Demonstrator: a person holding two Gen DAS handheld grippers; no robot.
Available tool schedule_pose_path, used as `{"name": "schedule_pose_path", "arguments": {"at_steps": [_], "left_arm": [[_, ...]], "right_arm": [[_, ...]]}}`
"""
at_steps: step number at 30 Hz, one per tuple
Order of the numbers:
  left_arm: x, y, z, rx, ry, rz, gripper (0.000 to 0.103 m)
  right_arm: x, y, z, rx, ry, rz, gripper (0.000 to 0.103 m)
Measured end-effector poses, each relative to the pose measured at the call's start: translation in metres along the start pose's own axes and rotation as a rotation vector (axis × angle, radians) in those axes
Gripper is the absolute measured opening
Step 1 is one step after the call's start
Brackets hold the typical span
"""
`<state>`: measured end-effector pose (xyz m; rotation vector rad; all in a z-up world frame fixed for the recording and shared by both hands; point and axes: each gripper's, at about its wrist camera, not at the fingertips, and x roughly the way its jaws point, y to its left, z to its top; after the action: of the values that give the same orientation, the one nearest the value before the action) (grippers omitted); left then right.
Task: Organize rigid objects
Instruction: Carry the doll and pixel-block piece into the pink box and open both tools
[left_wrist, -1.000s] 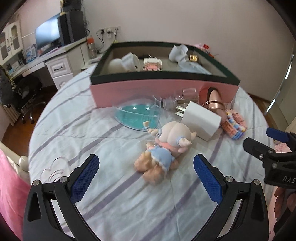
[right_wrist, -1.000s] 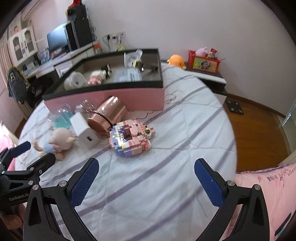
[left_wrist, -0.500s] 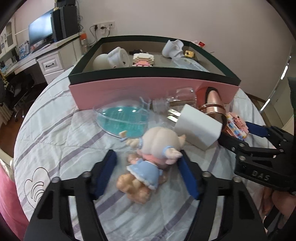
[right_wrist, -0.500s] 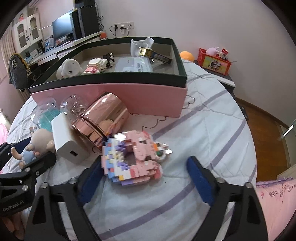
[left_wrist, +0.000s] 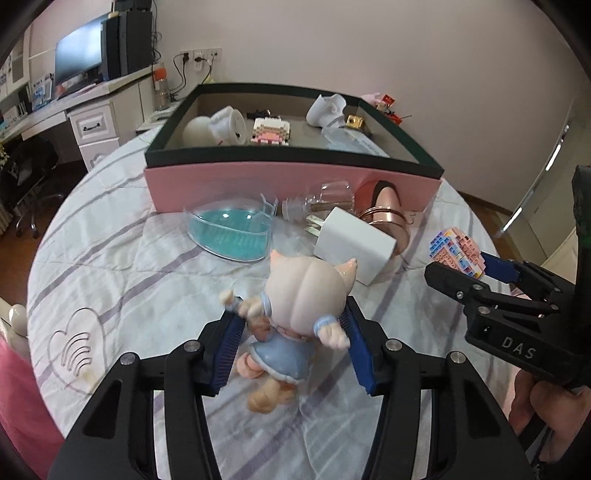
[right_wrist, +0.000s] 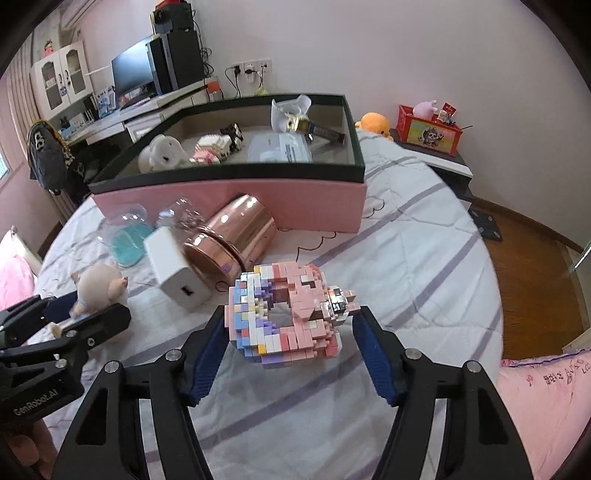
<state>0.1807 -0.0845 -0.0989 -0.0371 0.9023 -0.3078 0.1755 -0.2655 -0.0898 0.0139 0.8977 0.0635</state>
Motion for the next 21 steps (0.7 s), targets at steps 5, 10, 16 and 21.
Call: {"name": "schedule_pose_path", "arguments": {"at_steps": [5,10,16,21], "left_arm": [[-0.028,0.001,0.005,0.006,-0.049,-0.003,0.053],[-0.051,0.002,0.017,0.016,-0.095,-0.014,0.053],[-0.061,0.007,0.057,0.034,-0.164,-0.011,0.053],[-0.046,0.015,0.098,0.027,-0.184,-0.024,0.053]], "right_arm": [[-0.023,0.005,0.005,0.001,-0.035,0.021,0.068],[-0.045,0.008,0.017,0.005,-0.078,0.060,0.068],[-0.053,0.009,0.053,-0.007,-0.127,0.100,0.068],[-0.033,0.004,0.099,-0.004,-0.143,0.116,0.068]]}}
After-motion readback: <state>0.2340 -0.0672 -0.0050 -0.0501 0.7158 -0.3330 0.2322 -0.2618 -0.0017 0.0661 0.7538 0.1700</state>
